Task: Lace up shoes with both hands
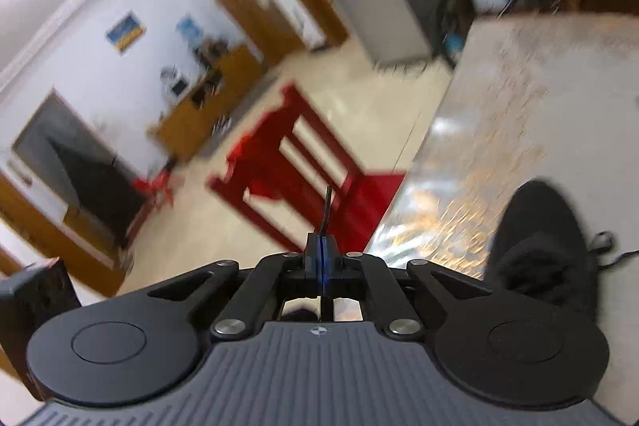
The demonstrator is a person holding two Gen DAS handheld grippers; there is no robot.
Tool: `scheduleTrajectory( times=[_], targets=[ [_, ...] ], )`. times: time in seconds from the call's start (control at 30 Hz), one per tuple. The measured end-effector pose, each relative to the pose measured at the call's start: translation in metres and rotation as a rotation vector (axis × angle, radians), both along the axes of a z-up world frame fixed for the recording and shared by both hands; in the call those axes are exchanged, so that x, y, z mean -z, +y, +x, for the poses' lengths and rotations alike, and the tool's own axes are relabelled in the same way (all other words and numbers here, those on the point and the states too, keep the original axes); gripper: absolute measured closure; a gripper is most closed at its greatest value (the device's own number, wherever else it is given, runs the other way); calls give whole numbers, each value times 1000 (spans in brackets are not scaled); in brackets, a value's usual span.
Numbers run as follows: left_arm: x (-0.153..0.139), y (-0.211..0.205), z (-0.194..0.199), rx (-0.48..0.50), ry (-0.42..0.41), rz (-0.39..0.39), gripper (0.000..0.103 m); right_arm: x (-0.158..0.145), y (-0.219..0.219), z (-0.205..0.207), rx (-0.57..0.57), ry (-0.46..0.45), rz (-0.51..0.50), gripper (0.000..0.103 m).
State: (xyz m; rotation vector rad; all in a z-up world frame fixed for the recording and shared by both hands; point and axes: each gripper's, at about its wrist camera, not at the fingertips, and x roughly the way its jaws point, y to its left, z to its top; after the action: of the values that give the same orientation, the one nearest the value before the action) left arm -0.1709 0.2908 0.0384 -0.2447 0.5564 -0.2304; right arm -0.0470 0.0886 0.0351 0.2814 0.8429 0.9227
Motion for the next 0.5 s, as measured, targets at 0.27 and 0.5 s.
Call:
scheduleTrajectory(
  times=[0.27, 0.5],
  targets=[
    [-14, -58, 9, 172, -166, 190, 74, -7, -49, -6, 71, 36, 134, 101],
    [-11, -77, 5, 210, -193, 282, 100, -12, -70, -11, 74, 29, 129, 100]
  ],
)
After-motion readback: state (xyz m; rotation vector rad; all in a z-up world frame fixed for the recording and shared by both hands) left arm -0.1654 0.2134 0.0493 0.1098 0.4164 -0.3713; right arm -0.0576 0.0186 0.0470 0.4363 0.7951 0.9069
